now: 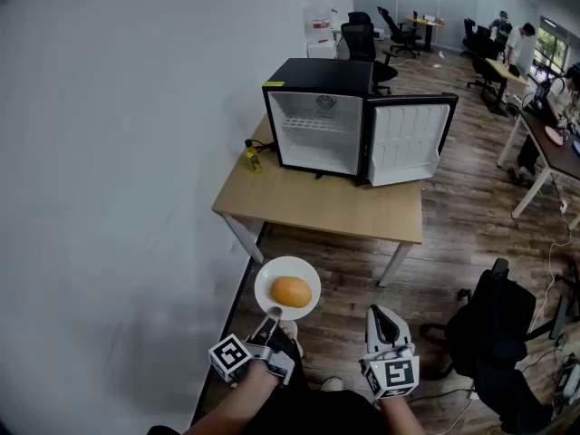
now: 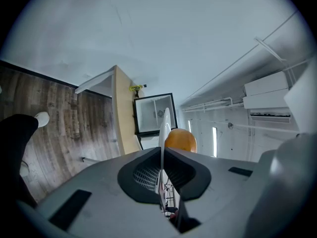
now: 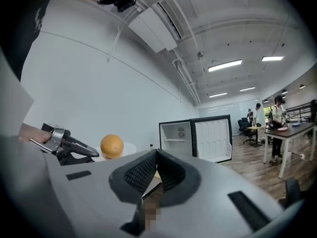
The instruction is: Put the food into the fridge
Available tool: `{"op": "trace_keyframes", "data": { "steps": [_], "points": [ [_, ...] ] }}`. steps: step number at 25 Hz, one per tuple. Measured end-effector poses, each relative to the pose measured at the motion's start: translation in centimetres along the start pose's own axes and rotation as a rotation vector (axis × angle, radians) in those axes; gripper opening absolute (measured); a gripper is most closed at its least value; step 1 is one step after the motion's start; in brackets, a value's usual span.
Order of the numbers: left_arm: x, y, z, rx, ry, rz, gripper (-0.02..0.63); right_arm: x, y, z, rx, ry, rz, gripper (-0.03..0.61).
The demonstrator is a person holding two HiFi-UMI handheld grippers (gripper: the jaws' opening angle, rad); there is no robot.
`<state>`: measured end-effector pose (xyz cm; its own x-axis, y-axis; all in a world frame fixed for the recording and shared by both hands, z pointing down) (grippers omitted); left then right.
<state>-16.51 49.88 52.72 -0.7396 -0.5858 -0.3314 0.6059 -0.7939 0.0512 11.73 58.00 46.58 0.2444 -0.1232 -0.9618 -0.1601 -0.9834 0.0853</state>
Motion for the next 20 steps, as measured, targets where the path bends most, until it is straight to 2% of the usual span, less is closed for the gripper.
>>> {"op": "trace_keyframes", "data": {
  "steps": [3,7,13,16,20],
  "points": [
    [0.7,1.2,0.5,0.010,-0.002,0.016,0.021,0.1,1.2,-0.1,-0.006,0.004,0.007,0.060],
    [1.9,3.9,0.6,-0.016,-0.004,0.028,0.021,0.6,3.3,-0.6,-0.021,0.005,0.015,0.060],
    [4.6,8.5,2.1,-0.037,-0.002,0.046,0.021,1.1,8.7,-1.6,-0.042,0.022,0.027,0.060],
    [6.1,11.0,3.1,-0.021,0.003,0.073,0.021,1.8,12.0,-2.3,-0.076,0.058,-0.002,0.060],
    [8.9,14.0,3.9,-0.007,0.017,0.111,0.021,3.2,16.5,-2.2,-0.065,0.045,-0.046,0.060]
  ]
}}
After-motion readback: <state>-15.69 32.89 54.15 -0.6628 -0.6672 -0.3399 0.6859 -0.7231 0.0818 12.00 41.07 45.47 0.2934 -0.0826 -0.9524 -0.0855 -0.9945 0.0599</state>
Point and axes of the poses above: the fingertips, and each gripper's own axes: y forward along the fingers, z to its left, x out of its top, the point moved 10 cm from there along -y, backward along the fingers, and after that the axes turned 13 degrees about y, right-handed, at the moved point
